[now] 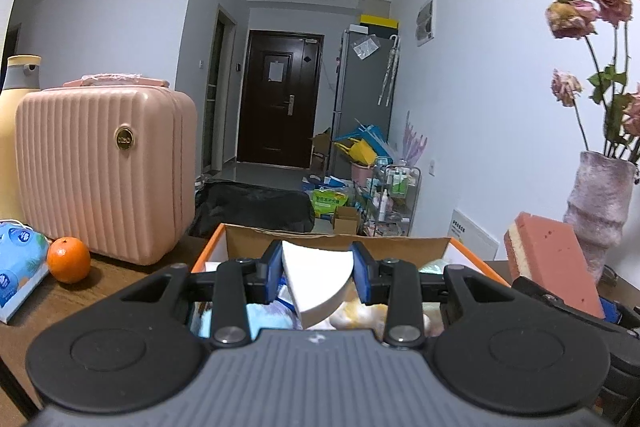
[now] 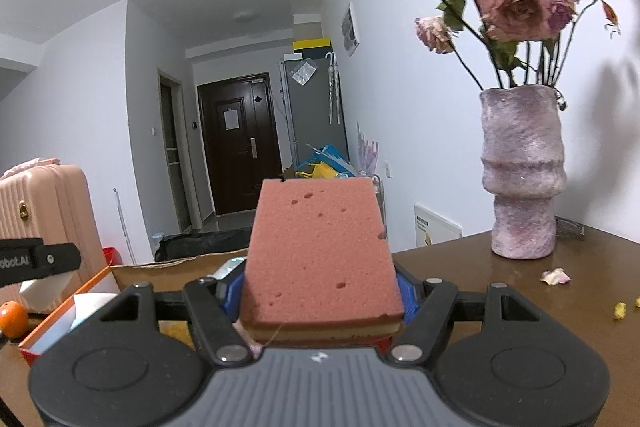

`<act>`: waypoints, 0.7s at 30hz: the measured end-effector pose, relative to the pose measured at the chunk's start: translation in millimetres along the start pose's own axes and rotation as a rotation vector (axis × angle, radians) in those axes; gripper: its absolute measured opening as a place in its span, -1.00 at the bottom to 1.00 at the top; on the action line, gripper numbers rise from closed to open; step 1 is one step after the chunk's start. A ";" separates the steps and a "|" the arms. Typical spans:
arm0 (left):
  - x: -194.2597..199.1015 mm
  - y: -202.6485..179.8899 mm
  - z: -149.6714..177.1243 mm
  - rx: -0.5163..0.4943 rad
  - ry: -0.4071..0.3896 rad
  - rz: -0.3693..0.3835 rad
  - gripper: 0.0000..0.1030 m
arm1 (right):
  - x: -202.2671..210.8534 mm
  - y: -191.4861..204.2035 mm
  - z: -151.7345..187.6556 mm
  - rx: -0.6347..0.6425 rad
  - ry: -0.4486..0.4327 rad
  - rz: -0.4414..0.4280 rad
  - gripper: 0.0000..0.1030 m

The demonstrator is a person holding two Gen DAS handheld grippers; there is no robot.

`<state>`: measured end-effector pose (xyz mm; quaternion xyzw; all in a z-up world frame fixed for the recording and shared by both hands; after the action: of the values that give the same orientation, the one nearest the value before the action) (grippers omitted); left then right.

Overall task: Organize soft objects
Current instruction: 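Carry the white wedge and pink block with both tools over the box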

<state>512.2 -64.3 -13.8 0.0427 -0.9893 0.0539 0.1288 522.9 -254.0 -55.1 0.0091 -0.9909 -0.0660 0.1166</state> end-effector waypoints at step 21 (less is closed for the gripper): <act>-84.5 20.2 -3.7 0.021 0.075 -0.018 -0.30 | -74.3 32.6 -9.5 0.058 0.016 -0.090 0.34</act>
<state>592.5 -37.9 -34.0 0.0507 -0.9827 0.0645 0.1661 597.3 -220.4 -58.7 0.0577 -0.9900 -0.0424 0.1213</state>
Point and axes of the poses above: each gripper's, at about its wrist camera, not at the fingertips, and x roughly against the way its jaws point, y to its left, z to its underside, the point moved 4 cm from there along -x, roughly the way its jaws point, and after that the axes turned 1 degree about y, right-handed, at the moved point
